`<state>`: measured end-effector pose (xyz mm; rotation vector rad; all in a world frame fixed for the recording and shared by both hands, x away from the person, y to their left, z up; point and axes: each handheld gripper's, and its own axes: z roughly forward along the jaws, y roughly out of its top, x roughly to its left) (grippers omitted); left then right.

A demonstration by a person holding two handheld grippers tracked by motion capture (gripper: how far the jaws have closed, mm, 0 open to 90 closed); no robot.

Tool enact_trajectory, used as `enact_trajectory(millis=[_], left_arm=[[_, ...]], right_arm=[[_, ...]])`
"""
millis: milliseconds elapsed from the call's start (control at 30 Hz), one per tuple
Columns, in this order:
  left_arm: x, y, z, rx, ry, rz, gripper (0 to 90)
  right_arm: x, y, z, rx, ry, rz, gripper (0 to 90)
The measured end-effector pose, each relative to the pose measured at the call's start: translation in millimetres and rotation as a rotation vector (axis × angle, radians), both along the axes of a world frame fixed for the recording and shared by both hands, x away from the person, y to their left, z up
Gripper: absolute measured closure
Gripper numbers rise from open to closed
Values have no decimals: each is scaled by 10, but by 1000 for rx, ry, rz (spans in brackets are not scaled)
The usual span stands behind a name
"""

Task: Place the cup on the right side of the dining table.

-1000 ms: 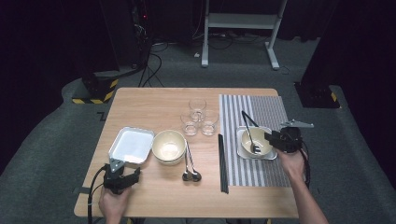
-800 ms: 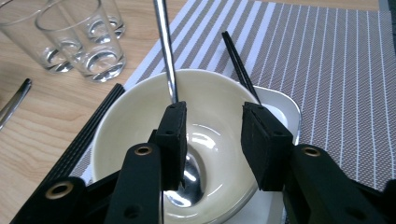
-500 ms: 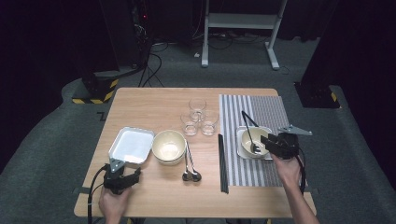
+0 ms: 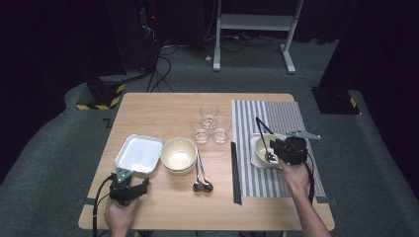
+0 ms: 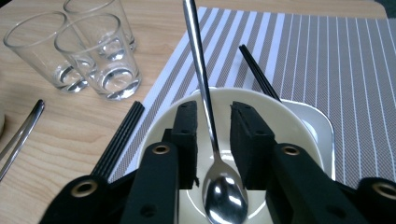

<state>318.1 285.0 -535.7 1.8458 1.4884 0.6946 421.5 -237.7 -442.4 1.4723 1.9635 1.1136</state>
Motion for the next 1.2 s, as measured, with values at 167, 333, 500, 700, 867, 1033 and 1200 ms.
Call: enact_trajectory(millis=[167, 333, 500, 700, 867, 1033, 1200], left_arm=[[0, -6, -2, 0, -1, 3, 270], [0, -4, -1, 3, -2, 3, 272], [-3, -3, -1, 2, -1, 4, 272], [-5, 0, 0, 3, -1, 5, 273], [-6, 0, 1, 7, 2, 3, 272], [-4, -5, -1, 5, -1, 5, 273], [-4, -8, -1, 8, -1, 9, 274]], right_arm=[[61, 77, 24, -27, -5, -5, 810], [106, 122, 45, -54, -2, -7, 869], [194, 159, 43, -68, 14, -14, 898], [326, 232, 41, -74, 16, -22, 900], [415, 284, 58, -74, 14, -36, 900], [477, 307, 62, -80, 5, -63, 900], [546, 329, 99, -91, 15, -65, 900]])
